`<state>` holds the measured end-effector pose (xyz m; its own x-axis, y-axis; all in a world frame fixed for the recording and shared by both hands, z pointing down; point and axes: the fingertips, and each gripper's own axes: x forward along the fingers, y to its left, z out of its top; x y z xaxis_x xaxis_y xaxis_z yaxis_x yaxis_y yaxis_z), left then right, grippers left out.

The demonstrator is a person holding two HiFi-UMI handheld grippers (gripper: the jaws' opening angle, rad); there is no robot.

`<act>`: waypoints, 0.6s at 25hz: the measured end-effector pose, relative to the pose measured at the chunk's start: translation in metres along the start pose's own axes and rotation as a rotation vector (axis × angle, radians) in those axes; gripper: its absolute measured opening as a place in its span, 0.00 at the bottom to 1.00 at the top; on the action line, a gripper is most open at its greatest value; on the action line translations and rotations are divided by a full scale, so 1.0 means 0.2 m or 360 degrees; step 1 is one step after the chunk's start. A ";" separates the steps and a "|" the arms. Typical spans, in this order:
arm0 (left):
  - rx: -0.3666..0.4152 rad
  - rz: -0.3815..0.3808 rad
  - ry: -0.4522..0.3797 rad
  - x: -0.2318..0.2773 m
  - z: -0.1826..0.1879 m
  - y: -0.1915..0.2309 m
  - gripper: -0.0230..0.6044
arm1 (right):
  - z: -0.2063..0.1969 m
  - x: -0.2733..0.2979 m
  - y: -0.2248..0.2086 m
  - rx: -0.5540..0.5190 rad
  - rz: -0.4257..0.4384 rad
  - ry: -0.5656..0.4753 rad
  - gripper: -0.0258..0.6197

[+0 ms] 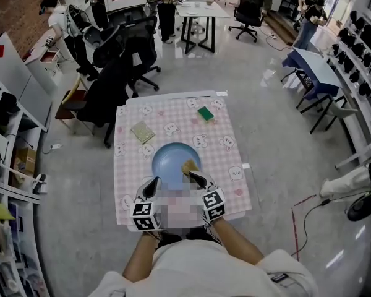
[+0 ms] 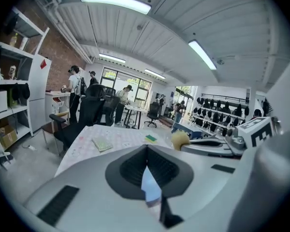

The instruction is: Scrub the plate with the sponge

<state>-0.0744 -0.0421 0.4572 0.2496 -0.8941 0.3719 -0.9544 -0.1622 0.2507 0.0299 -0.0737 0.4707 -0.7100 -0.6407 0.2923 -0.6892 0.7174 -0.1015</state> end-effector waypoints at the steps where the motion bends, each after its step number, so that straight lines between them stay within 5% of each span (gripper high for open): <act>1: 0.0020 -0.0007 -0.0041 -0.02 0.06 0.01 0.05 | 0.05 -0.01 0.00 -0.0015 -0.0018 -0.0031 0.11; 15: 0.0270 -0.0146 -0.0506 -0.29 0.75 -0.04 0.05 | 0.77 -0.24 -0.05 -0.0175 -0.0280 -0.0476 0.11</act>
<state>-0.1052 -0.0513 0.3002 0.2973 -0.9534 0.0520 -0.9507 -0.2905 0.1085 0.0485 -0.0931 0.3115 -0.6039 -0.7970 0.0035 -0.7965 0.6037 0.0333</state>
